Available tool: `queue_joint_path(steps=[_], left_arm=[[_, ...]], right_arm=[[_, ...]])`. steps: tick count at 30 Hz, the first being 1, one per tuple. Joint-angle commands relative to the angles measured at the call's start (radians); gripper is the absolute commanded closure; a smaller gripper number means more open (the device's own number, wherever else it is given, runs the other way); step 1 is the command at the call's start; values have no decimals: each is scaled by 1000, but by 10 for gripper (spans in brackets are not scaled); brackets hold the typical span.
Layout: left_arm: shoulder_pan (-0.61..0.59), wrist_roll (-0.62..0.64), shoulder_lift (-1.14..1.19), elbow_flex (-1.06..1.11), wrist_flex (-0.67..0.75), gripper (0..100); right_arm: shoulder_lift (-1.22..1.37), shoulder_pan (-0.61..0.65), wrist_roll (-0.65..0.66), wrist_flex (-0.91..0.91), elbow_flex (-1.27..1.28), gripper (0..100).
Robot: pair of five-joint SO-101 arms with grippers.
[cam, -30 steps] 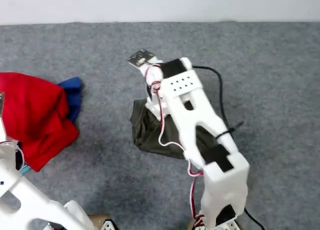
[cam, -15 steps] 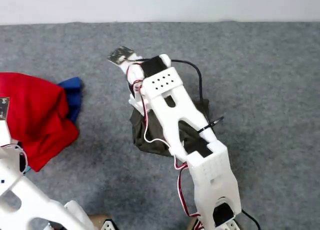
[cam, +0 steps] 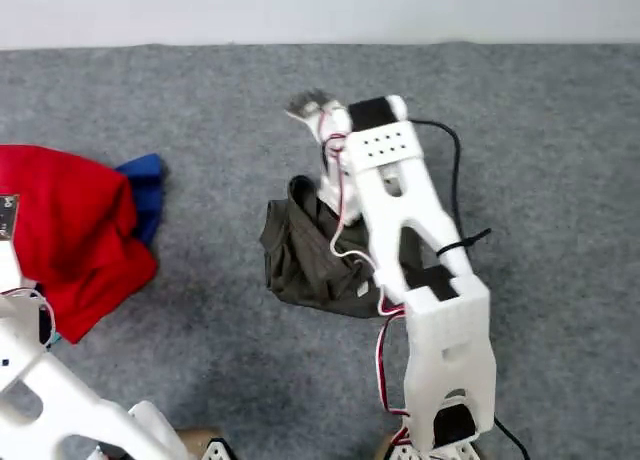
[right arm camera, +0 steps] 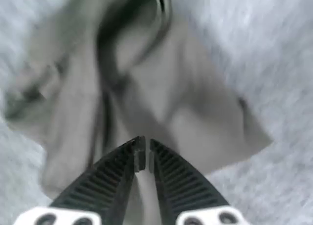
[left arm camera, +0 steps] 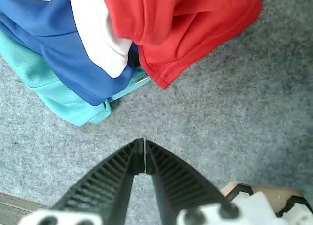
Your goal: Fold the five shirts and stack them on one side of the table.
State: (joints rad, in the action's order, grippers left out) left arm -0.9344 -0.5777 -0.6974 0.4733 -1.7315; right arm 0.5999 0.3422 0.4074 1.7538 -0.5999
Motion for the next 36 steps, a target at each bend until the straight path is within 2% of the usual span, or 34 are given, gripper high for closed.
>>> queue_joint_path(steps=[1,5,12,15,18,26,36], left_arm=[[0,-5,-26,-7,0,984],[0,-3,-26,-7,0,984],[0,-3,-26,-7,0,984],[0,-3,-26,-7,0,984],[0,-3,-26,-7,0,984],[-2,-3,-26,-7,0,984],[-2,-3,-26,-7,-2,984]], right_arm=[[-88,-13,35,44,103,988],[-90,54,29,42,149,988],[-91,383,-48,39,132,989],[-93,435,-66,39,75,989],[-102,398,-66,42,11,989],[-113,168,-61,47,0,989],[-426,35,-17,41,422,989]])
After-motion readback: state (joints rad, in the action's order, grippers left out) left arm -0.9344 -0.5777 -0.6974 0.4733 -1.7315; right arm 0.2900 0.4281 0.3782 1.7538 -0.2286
